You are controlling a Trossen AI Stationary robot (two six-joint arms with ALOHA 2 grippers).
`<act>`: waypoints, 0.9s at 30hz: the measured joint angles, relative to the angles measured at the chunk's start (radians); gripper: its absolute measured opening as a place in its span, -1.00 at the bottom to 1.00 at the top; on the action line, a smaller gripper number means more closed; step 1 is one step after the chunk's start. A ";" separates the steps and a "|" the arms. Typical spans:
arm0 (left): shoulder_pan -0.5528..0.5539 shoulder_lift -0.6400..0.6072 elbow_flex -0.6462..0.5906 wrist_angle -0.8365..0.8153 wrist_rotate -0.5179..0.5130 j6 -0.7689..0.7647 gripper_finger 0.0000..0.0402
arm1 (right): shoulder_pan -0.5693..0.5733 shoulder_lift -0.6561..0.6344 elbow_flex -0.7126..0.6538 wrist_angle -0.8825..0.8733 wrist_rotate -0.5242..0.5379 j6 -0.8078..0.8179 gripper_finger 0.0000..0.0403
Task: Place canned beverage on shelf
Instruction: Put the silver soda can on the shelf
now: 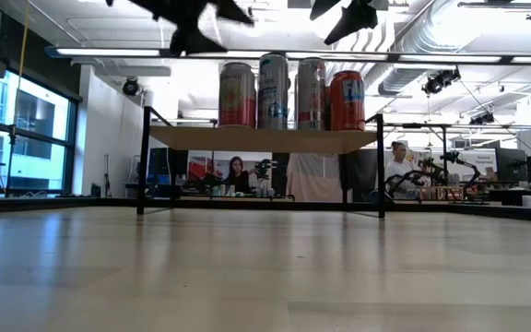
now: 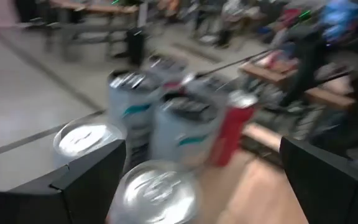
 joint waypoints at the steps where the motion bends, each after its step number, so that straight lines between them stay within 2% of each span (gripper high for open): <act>1: -0.001 -0.017 0.000 0.011 0.026 0.000 0.91 | 0.000 0.000 0.000 0.000 0.000 0.000 0.66; 6: -0.016 -0.112 0.000 0.027 0.133 -0.035 0.91 | 0.000 0.000 0.000 -0.001 0.000 -0.003 0.66; 13: -0.053 -0.195 0.000 -0.104 0.200 -0.053 0.91 | 0.000 0.000 0.000 -0.048 0.003 -0.004 0.66; 16: -0.071 -0.199 -0.001 -0.146 0.268 -0.019 0.92 | 0.000 0.000 0.000 -0.069 0.003 -0.004 0.66; 22: -0.124 -0.170 -0.003 -0.181 0.276 0.014 0.89 | 0.015 0.000 0.000 -0.152 0.003 -0.004 0.66; 27: -0.148 -0.165 -0.104 -0.036 0.277 -0.003 0.86 | 0.053 -0.005 -0.014 -0.316 0.009 -0.012 0.66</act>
